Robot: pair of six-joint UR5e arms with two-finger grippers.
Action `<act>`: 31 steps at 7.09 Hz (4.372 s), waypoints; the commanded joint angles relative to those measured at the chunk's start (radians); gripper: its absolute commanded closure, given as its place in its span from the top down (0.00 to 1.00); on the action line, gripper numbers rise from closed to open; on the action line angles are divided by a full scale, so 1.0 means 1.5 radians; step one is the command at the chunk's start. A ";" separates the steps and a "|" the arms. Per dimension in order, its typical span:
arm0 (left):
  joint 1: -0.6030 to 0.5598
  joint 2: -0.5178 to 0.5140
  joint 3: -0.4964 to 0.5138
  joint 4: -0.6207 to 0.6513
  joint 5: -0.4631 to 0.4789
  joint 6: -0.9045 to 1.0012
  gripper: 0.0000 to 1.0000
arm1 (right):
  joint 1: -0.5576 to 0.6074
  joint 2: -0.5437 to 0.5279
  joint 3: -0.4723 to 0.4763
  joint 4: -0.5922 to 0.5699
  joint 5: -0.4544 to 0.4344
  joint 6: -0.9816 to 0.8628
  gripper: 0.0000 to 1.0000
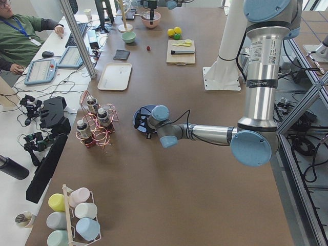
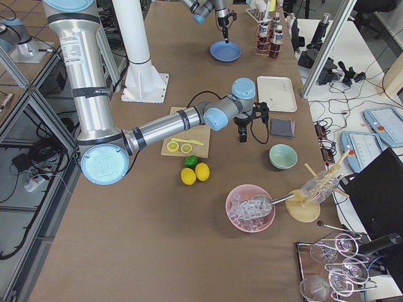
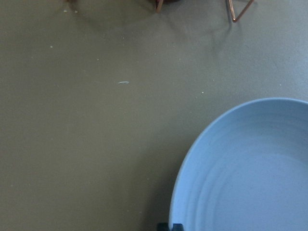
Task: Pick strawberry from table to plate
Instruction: 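Move the right gripper above the strawberry while the left gripper approaches the plate, then push the blue plate inward with the left gripper while the right gripper lowers, then close the right gripper on the red strawberry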
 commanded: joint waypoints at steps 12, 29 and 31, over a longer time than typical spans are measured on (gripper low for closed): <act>0.316 -0.270 -0.239 0.435 0.335 -0.367 0.00 | -0.162 0.101 -0.079 0.001 -0.167 0.121 1.00; 0.379 -0.280 -0.204 0.445 0.414 -0.369 0.00 | -0.188 0.147 -0.234 0.110 -0.177 0.131 0.91; 0.379 -0.280 -0.204 0.444 0.413 -0.367 0.00 | -0.192 0.149 -0.236 0.110 -0.180 0.131 0.73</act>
